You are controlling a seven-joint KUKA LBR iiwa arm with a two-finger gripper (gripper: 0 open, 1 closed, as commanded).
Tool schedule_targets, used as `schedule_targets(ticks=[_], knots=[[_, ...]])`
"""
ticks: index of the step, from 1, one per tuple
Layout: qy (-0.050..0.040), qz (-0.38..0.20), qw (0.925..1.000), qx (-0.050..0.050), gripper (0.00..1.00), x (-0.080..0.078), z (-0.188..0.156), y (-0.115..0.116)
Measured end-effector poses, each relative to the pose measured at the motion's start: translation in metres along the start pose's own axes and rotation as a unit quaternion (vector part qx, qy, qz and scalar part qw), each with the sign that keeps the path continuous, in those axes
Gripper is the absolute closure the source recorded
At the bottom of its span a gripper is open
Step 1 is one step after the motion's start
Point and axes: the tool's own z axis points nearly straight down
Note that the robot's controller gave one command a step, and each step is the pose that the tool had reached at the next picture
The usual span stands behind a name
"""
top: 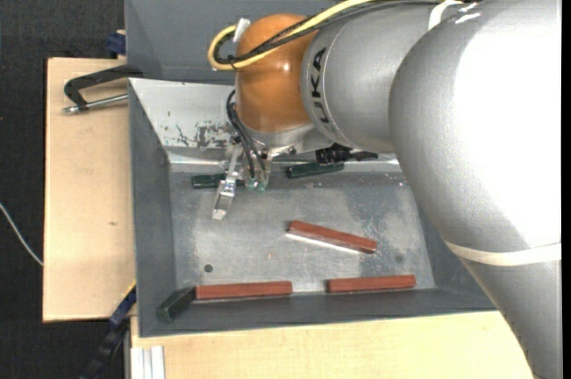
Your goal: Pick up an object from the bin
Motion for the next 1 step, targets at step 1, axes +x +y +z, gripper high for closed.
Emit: schedule_targets(ticks=[1], knots=[[0.0027, -0.055, 0.9985, 0.002, 0.00, -0.0024, 0.0299, -0.0025]])
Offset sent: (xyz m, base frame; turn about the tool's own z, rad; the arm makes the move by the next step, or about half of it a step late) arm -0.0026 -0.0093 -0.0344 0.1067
